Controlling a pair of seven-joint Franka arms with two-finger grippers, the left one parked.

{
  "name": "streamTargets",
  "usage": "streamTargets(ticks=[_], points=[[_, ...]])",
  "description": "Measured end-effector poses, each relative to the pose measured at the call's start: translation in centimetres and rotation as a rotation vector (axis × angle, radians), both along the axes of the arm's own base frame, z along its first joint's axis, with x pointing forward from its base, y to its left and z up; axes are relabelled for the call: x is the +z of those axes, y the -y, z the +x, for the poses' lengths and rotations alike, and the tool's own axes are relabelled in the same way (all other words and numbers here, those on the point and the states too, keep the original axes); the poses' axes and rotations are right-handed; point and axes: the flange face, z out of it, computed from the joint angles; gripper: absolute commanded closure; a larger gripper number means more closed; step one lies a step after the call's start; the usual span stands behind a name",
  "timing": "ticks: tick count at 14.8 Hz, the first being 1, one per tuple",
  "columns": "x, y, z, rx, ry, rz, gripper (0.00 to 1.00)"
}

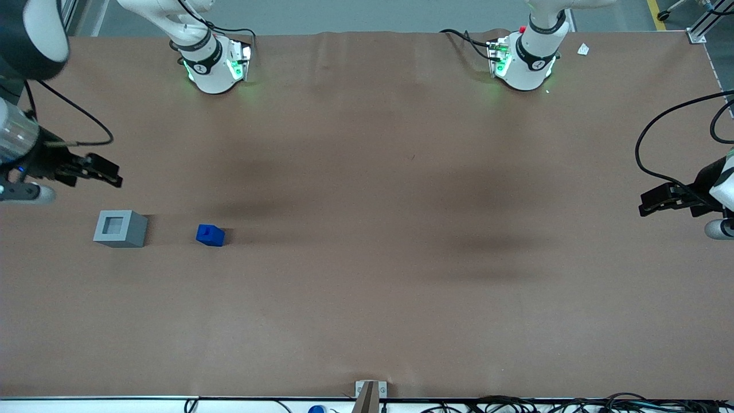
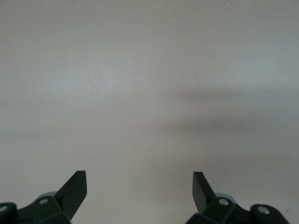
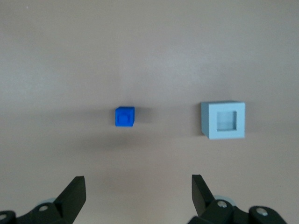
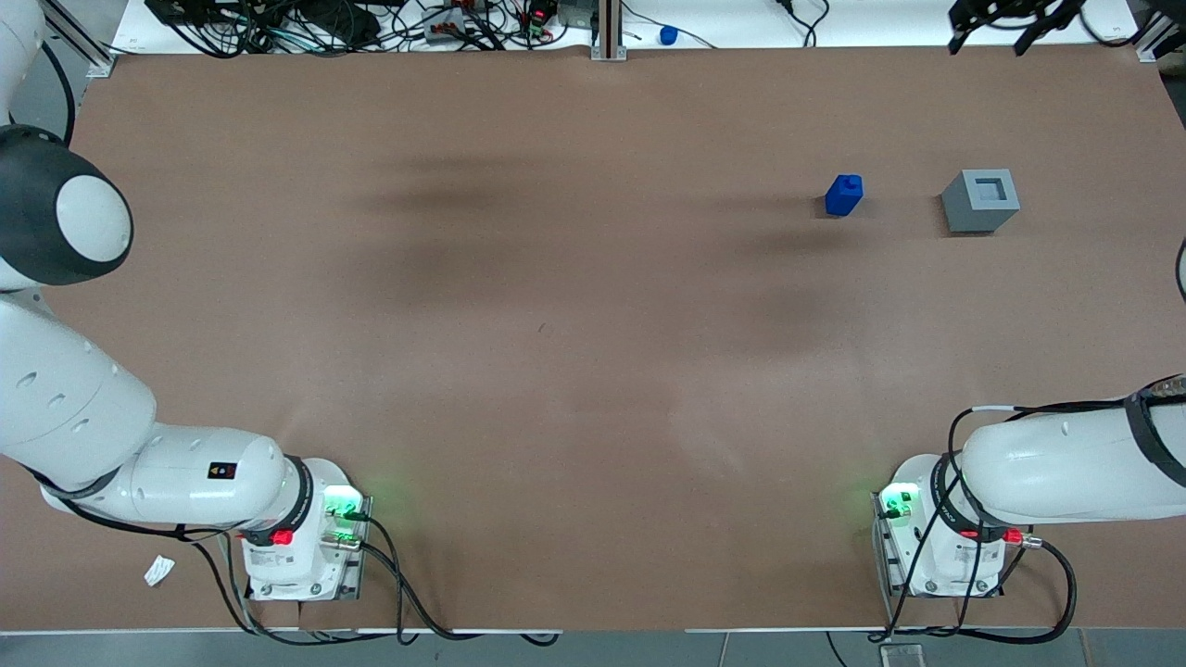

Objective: Insert blue part into gray base with right arm
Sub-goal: 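Move the open right gripper over the small blue block, then lower the right gripper onto the blue block and close on it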

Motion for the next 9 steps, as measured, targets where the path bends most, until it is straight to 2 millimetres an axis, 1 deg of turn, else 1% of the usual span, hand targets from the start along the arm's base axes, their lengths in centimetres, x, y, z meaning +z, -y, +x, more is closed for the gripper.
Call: streamTargets(ticks=[4, 9], points=[[-7.0, -0.9, 1.2, 0.012, -0.009, 0.001, 0.00], [-14.6, -2.2, 2.1, 0.010, -0.013, 0.032, 0.00]])
